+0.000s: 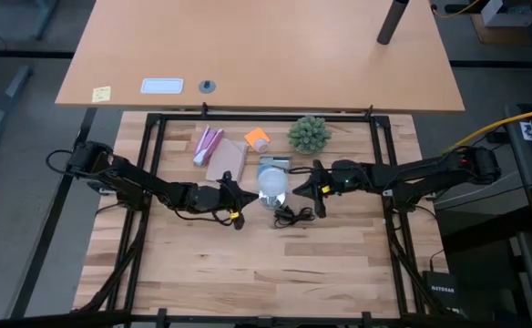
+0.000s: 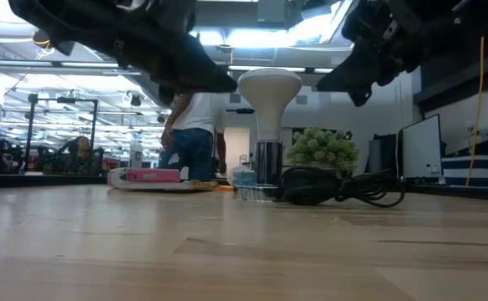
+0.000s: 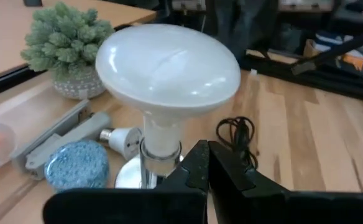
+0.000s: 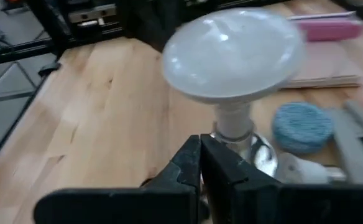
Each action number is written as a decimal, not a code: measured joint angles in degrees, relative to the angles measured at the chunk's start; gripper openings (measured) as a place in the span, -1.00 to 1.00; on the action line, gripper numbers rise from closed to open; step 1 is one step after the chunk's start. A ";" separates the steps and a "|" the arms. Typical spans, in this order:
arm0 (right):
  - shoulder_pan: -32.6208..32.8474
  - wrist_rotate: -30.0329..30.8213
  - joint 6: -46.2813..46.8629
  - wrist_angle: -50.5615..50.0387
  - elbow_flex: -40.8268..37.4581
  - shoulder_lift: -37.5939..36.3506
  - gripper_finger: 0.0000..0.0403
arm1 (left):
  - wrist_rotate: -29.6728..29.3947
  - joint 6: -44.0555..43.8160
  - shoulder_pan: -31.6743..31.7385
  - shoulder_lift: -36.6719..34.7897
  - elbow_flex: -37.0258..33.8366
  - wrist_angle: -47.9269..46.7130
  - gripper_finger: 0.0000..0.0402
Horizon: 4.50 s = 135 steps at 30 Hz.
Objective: Screw lightbulb
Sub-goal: Insert the lightbulb into the silver lamp socket
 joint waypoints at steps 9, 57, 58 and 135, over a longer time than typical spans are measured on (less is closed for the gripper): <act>0.00 10.27 -6.53 -3.04 0.00 -9.58 -0.92 | 5.54 0.31 -1.83 -6.86 -0.02 -2.06 -1.00; -0.04 15.09 -13.00 9.37 0.02 3.26 -0.92 | 5.63 0.72 2.36 -0.22 -0.06 4.84 -1.00; -0.04 15.09 -12.99 9.46 0.02 3.26 -0.92 | 5.64 0.69 2.46 -0.22 -0.06 4.87 -1.00; -0.04 14.04 -12.03 13.35 0.02 6.52 -0.92 | 2.59 3.03 1.94 -0.22 -0.02 4.98 -1.00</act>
